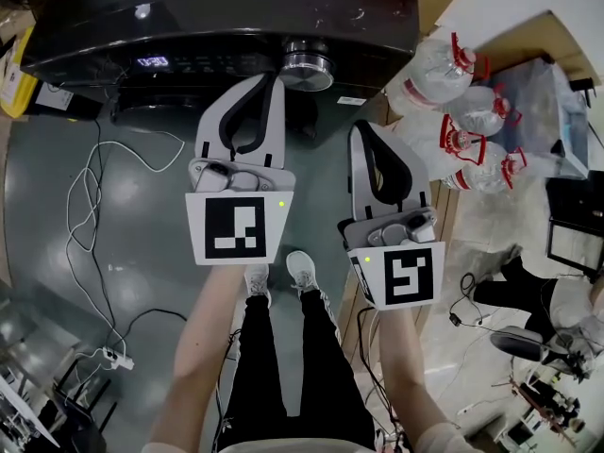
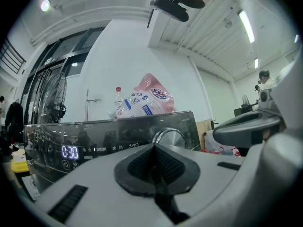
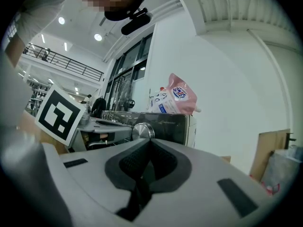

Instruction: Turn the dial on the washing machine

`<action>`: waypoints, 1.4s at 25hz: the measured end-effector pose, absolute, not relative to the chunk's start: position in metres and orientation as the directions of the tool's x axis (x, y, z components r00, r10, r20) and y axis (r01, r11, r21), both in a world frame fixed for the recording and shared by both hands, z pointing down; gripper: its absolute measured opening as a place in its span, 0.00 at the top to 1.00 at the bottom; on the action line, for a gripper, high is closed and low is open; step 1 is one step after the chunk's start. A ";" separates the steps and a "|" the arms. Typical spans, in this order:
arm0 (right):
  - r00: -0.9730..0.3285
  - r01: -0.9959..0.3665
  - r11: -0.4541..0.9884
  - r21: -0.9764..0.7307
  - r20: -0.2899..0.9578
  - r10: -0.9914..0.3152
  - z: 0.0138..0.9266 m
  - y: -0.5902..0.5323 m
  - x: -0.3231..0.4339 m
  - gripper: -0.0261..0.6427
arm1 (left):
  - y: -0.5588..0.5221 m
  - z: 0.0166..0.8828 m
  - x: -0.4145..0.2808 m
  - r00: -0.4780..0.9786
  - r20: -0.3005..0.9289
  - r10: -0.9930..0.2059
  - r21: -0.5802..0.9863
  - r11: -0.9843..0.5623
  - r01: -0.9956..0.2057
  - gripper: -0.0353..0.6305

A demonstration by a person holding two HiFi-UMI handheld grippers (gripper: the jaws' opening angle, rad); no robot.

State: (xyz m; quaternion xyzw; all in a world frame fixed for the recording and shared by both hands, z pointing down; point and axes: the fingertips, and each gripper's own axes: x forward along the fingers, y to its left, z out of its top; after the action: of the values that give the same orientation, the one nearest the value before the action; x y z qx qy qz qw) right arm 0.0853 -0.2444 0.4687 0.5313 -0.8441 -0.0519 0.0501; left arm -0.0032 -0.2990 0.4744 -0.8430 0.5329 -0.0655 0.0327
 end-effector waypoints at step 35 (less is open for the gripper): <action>-0.411 -0.902 0.413 0.130 0.038 -0.911 0.468 -0.237 0.106 0.96 | -0.300 0.449 0.009 0.402 0.063 -0.913 -0.104 -0.407 -0.908 0.95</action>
State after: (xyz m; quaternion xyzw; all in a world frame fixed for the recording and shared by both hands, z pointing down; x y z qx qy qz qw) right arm 0.1055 -0.2374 0.4677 0.5401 -0.8389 -0.0444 0.0511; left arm 0.0094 -0.2998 0.4488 -0.8370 0.5439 -0.0546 0.0264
